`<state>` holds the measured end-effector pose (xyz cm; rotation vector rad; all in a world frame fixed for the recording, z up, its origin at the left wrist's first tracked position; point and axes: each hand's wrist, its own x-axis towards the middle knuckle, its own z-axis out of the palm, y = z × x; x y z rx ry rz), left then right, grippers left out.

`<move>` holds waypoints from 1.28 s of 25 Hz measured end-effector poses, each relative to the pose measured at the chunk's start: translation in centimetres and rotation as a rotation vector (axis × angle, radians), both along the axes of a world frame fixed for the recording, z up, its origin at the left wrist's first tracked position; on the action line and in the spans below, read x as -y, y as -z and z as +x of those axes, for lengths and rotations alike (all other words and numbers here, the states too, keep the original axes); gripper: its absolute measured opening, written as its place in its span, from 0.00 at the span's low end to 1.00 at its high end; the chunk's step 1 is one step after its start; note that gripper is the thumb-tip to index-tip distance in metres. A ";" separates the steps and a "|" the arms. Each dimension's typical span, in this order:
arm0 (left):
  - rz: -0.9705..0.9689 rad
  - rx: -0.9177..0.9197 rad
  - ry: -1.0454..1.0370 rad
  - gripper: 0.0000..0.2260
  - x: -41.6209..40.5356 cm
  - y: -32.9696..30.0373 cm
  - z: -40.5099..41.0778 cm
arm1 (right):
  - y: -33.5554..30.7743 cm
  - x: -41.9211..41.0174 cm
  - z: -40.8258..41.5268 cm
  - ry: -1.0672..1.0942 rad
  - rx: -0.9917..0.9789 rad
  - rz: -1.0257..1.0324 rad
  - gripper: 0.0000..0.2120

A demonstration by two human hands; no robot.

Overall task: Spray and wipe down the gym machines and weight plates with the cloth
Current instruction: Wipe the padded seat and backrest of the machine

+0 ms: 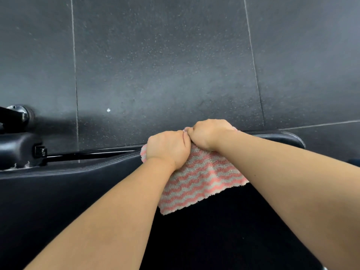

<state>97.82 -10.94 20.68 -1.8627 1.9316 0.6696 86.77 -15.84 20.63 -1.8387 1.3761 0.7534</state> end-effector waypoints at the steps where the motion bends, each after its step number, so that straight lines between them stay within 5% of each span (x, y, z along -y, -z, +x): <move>1: 0.078 -0.028 -0.009 0.19 0.7 0.0 0.2 | 0.1 0.5 0.2 -0.021 0.012 0.078 0.23; 9: 0.736 -0.359 -0.398 0.15 5.0 0.7 0.7 | 0.3 2.3 1.0 0.014 0.065 0.439 0.18; 21: 0.738 -0.287 -0.186 0.12 7.2 2.3 -6.5 | 1.7 3.6 -6.7 0.089 0.148 0.546 0.14; 26: 0.711 -0.330 -0.033 0.12 8.2 1.1 -14.2 | 1.1 2.9 -15.7 0.503 0.163 0.530 0.13; 32: 0.653 -0.386 0.162 0.17 8.4 0.1 -19.3 | 0.8 -5.8 -22.0 1.400 0.398 0.380 0.12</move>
